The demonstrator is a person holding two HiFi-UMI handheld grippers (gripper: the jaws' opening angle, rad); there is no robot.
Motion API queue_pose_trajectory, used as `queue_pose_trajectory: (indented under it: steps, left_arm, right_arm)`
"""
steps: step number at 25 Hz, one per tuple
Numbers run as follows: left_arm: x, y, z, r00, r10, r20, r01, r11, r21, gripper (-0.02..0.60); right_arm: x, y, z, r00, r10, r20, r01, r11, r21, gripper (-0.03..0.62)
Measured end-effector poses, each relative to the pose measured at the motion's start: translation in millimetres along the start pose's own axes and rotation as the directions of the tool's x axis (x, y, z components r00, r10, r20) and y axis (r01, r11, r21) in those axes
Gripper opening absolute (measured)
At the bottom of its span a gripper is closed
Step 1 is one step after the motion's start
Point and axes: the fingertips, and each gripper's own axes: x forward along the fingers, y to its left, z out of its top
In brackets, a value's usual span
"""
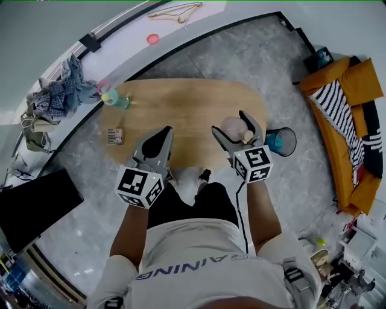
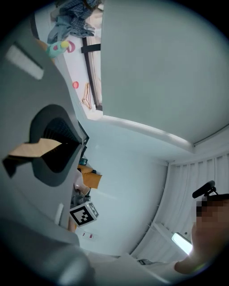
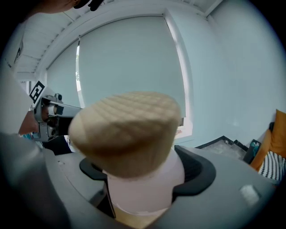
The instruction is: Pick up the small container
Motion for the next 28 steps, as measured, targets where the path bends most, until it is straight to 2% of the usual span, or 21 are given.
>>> queue_pose_trajectory:
  steps: [6, 14, 20, 28]
  left_arm:
    - [-40, -13, 77, 0.992, -0.022, 0.121, 0.017, 0.999, 0.04, 0.0]
    - [-74, -32, 154, 0.96, -0.099, 0.261, 0.068, 0.99, 0.126, 0.0]
    - [-90, -50, 196, 0.941, -0.142, 0.308, 0.086, 0.978, 0.189, 0.0]
    - [-88, -65, 214, 0.936, -0.165, 0.31, 0.104, 0.973, 0.206, 0.0]
  right_arm:
    - [-52, 33, 92, 0.994, 0.0, 0.106, 0.004, 0.999, -0.041, 0.43]
    - [-114, 60, 194, 0.961, -0.024, 0.275, 0.057, 0.992, -0.111, 0.43]
    - [-144, 75, 227, 0.947, 0.007, 0.323, 0.038, 0.99, -0.133, 0.431]
    - [-161, 77, 248, 0.931, 0.038, 0.363, 0.003, 0.994, -0.112, 0.431]
